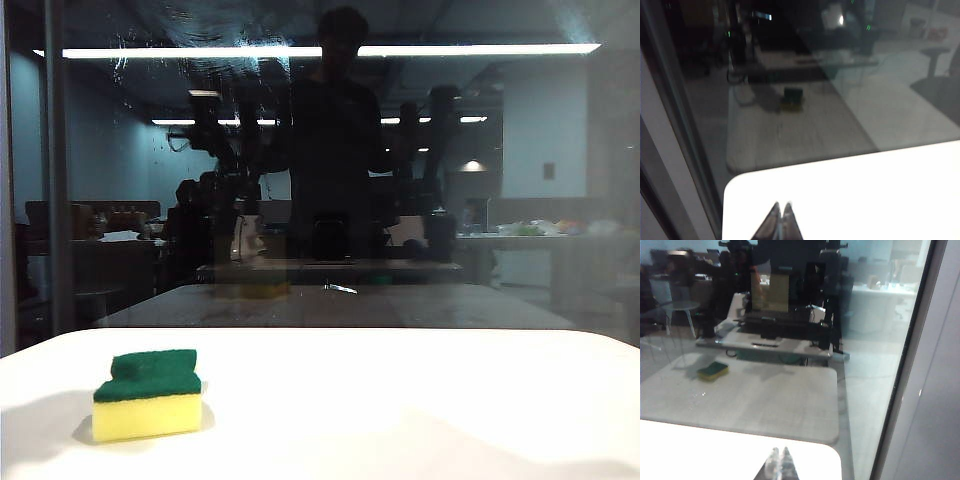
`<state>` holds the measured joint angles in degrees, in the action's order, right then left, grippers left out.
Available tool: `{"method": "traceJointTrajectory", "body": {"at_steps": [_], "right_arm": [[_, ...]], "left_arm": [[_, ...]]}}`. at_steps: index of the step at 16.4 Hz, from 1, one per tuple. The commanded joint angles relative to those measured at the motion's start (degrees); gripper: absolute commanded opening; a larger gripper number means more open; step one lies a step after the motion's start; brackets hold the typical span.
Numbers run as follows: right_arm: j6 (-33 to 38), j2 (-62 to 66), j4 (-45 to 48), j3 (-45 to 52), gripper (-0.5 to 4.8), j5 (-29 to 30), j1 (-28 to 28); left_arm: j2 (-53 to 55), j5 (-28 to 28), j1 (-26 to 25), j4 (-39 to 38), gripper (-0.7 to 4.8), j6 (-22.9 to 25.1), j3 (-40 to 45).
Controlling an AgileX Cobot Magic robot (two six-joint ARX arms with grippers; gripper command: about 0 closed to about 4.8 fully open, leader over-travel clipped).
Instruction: Reach upward to find where there is water on the glass, pick up the sponge from the table, dry the water, and finally place the sponge back on the table.
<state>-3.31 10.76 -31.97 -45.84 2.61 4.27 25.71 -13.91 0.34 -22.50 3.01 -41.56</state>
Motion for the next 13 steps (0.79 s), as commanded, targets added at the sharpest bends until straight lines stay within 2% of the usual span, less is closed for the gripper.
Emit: {"method": "traceJointTrajectory", "body": {"at_steps": [1,4,9,13], "right_arm": [[0.3,-1.2,0.5,1.8,-0.08,-0.2,0.0],[0.3,-3.6,0.5,4.7,-0.08,-0.2,0.0],[0.3,-5.0,0.5,5.3,-0.08,-1.6,0.0],[0.3,-6.3,1.9,8.3,-0.08,-1.6,0.0]], "left_arm": [[-4.0,0.8,-0.1,-1.0,-0.05,-0.1,1.2],[-11.8,1.0,-0.1,-1.8,-0.05,-3.0,6.3],[-25.6,1.0,-0.1,-2.7,-0.05,-3.0,12.9],[-25.6,-0.3,-0.1,-3.6,-0.05,-3.0,14.3]]}}
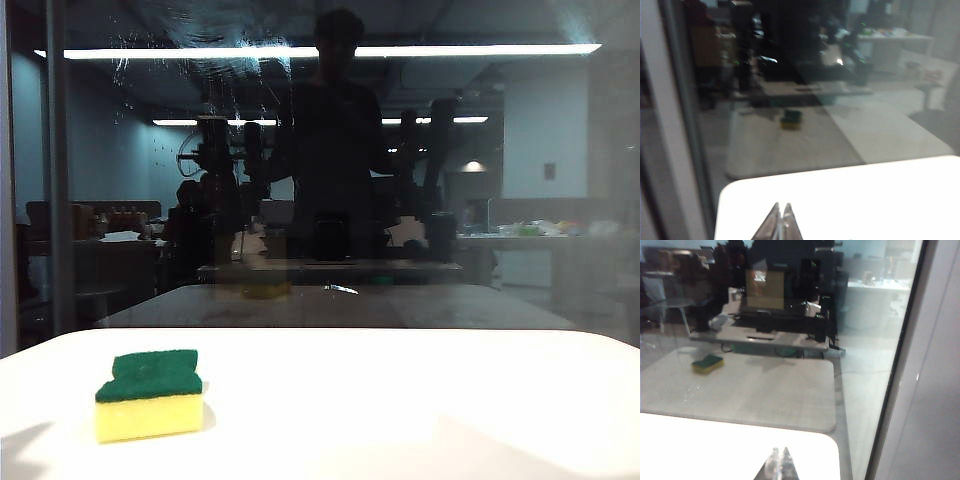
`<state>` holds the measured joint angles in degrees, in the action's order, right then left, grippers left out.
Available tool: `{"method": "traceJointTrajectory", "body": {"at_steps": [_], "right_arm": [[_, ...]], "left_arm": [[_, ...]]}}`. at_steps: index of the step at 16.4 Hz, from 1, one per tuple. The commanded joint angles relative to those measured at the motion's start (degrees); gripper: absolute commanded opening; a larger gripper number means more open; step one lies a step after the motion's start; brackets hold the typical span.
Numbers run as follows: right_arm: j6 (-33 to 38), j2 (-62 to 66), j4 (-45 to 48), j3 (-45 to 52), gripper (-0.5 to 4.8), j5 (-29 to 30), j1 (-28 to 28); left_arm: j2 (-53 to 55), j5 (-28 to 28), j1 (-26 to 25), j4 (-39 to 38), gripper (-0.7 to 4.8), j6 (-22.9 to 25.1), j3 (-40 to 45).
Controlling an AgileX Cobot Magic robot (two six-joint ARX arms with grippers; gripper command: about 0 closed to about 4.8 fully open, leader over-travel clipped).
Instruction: Reach upward to find where there is water on the glass, pick up the sponge from the table, dry the water, and finally place the sponge back on the table.
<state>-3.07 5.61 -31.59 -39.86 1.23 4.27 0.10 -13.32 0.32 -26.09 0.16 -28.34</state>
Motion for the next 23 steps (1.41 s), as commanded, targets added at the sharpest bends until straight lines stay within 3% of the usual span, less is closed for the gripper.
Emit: {"method": "traceJointTrajectory", "body": {"at_steps": [1,9,12,15,23], "right_arm": [[0.3,-1.9,2.8,4.0,-0.09,-0.2,0.0],[0.5,-3.1,13.7,16.2,-0.09,-0.9,0.0],[0.5,-3.1,15.8,21.1,-0.09,-4.2,0.1],[0.5,-3.1,22.4,26.1,-0.09,-4.3,0.1],[0.5,-3.1,27.6,35.5,-0.09,-4.1,0.1]], "left_arm": [[0.1,-0.9,0.0,0.2,-0.05,-0.2,1.9],[0.0,-0.7,0.0,8.9,-0.05,-0.2,12.0],[0.0,-0.7,0.0,15.2,-0.05,-2.6,15.8],[0.0,-0.9,0.0,19.2,-0.05,-2.8,19.7],[0.0,0.7,0.0,25.2,-0.05,-6.6,26.9]]}}
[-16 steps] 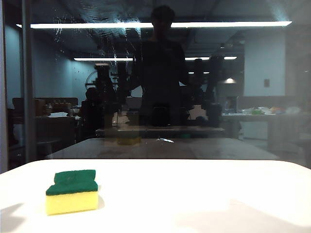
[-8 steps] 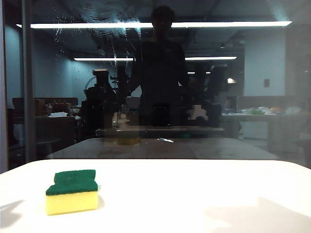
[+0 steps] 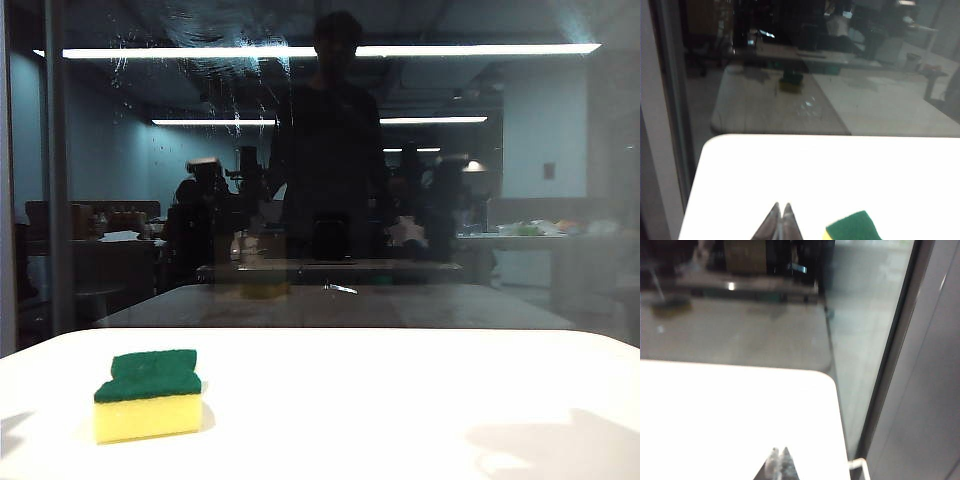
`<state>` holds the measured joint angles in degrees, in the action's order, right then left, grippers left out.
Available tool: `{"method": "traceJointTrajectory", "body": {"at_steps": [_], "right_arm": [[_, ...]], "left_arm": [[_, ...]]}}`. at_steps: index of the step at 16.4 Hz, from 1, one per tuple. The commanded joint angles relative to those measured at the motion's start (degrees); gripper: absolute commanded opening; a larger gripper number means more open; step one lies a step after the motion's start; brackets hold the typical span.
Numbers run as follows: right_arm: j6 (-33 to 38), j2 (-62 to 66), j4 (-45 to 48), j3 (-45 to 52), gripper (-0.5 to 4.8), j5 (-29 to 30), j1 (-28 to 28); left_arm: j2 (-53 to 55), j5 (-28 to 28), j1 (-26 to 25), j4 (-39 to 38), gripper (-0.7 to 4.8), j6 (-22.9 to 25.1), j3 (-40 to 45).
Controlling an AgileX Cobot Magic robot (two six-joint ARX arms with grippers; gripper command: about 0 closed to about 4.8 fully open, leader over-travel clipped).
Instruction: Reach upward to find where there is water on the glass, pick up the sponge from the table, dry the water, and finally place the sponge back on the table.
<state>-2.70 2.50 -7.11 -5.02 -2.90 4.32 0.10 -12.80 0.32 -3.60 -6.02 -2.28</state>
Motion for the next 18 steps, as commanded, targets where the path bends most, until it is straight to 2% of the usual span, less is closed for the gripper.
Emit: {"method": "traceJointTrajectory", "body": {"at_steps": [1,3,6,9,18], "right_arm": [[0.1,0.0,3.6,1.2,-0.08,0.0,0.0],[0.1,-0.1,5.3,2.0,-0.09,0.0,0.0],[0.1,0.0,5.7,2.6,-0.08,0.0,0.0],[0.1,0.0,5.7,4.2,-0.08,0.0,0.0],[0.1,0.0,5.4,4.9,-0.08,0.0,0.0]], "left_arm": [[0.0,0.4,0.0,4.8,-0.05,-0.4,1.8],[0.0,2.7,0.0,4.8,-0.05,-0.4,1.8],[0.0,2.7,0.0,4.9,-0.05,-0.3,1.8],[0.0,2.1,0.0,4.8,-0.05,-3.7,1.8],[0.0,2.1,0.0,4.8,-0.05,-3.7,1.8]]}}
